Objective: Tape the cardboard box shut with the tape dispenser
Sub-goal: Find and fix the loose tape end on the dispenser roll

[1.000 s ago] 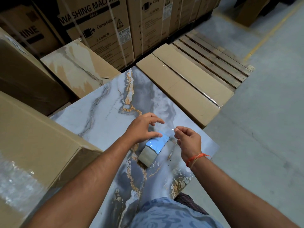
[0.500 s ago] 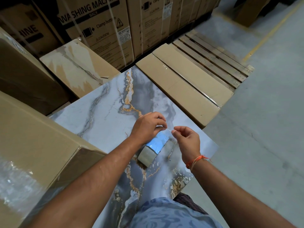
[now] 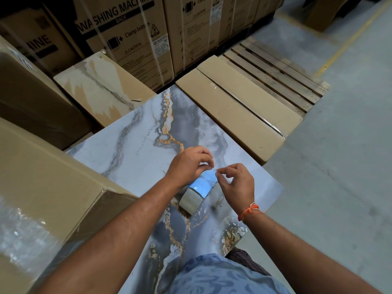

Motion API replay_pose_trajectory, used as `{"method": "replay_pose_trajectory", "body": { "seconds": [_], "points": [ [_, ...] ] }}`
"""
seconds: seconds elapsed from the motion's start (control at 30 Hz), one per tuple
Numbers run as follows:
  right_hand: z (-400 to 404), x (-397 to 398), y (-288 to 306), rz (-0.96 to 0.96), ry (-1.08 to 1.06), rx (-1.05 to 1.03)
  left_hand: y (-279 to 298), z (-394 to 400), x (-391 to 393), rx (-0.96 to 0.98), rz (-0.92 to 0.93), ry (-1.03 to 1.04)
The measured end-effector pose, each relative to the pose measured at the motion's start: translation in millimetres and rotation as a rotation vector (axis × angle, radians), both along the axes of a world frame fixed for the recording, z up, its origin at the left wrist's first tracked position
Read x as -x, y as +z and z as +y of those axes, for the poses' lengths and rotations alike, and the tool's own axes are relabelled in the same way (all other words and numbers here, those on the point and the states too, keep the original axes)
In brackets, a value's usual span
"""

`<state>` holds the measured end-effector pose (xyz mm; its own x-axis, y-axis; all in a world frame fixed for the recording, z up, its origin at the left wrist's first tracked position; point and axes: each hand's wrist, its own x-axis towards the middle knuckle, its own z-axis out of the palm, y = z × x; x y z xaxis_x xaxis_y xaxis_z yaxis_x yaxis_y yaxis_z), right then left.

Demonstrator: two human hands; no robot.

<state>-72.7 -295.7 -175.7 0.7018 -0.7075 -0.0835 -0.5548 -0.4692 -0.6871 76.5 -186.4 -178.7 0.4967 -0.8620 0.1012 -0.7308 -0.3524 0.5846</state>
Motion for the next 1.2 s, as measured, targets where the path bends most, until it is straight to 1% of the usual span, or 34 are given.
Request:
{"method": "replay_pose_trajectory", "body": {
  "seconds": [0.1,0.17,0.2,0.27,0.3,0.33,0.37,0.43,0.53,0.6,0.77,0.97,1.1,1.2],
  "points": [
    [2,2,0,-0.026,0.013,-0.001,5,3,0,-0.052,0.126,0.024],
    [4,3,0,-0.041,0.030,-0.016,5,4,-1,-0.106,0.278,0.157],
    [5,4,-1,-0.045,0.044,-0.020,4,5,-3,-0.140,0.394,0.254],
    [7,6,-3,-0.054,0.078,-0.029,3,8,-4,-0.191,0.722,0.432],
    [10,8,-5,-0.057,0.093,-0.037,4,10,-4,-0.225,0.876,0.473],
    [12,9,-6,-0.055,0.105,-0.044,6,13,-4,-0.276,0.961,0.468],
    [15,11,-8,-0.050,0.113,-0.049,8,15,-4,-0.333,0.987,0.433],
    [19,12,-10,-0.041,0.105,-0.082,13,19,-3,-0.390,1.007,0.341],
    [20,12,-9,-0.040,0.070,-0.155,18,20,-2,-0.403,1.041,0.276],
    [20,12,-7,-0.036,0.066,-0.169,19,20,-2,-0.414,1.027,0.269],
    [20,11,-6,-0.052,0.054,-0.226,18,12,3,-0.349,0.973,0.272],
    [24,8,-3,-0.086,-0.034,-0.327,18,12,5,-0.317,0.944,0.287],
    [22,11,1,-0.095,-0.014,-0.355,16,13,7,-0.308,0.923,0.267],
    [21,15,2,-0.125,-0.011,-0.418,13,12,6,-0.315,0.911,0.258]
  ]
}}
